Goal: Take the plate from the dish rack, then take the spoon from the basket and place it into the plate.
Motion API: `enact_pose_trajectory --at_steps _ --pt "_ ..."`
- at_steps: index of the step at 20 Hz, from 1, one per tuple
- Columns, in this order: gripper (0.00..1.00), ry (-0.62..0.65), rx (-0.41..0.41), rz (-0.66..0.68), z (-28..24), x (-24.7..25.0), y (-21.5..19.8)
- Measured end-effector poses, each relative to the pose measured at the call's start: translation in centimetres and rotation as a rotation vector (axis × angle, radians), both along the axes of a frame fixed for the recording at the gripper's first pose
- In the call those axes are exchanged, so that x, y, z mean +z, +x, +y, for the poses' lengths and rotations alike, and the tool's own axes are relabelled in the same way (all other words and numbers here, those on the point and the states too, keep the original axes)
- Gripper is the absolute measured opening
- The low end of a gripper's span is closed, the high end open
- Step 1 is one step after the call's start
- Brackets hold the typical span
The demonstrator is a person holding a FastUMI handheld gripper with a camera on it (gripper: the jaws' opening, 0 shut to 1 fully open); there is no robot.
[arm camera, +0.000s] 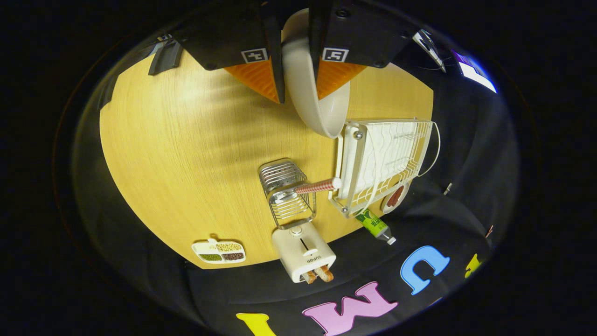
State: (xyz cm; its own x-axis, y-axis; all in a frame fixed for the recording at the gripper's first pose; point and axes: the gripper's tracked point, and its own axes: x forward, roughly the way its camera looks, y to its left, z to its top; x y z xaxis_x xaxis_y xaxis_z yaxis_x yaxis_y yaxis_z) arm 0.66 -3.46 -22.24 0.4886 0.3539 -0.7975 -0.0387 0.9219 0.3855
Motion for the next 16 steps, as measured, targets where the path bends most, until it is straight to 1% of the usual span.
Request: enact_pose_trajectory --at_steps 1,2,5,9,10,12,14,16 --pt "0.27 -0.005 0.008 0.015 -0.2 -0.9 0.0" --pt "0.27 0.022 0.011 0.028 0.0 -1.4 0.0" --pt "0.28 0.072 -0.005 0.056 0.0 -2.0 0.4" --pt "0.29 0.077 0.003 0.051 -0.6 -2.9 1.2" --pt "0.29 0.059 0.007 0.052 -1.0 -3.3 1.4" --pt "0.32 0.050 -0.001 0.023 -1.5 -3.4 2.1" --pt "0.33 0.083 -0.014 -0.019 -1.5 -2.6 3.0" --pt "0.43 0.098 -0.018 -0.062 -1.5 -2.0 3.7"
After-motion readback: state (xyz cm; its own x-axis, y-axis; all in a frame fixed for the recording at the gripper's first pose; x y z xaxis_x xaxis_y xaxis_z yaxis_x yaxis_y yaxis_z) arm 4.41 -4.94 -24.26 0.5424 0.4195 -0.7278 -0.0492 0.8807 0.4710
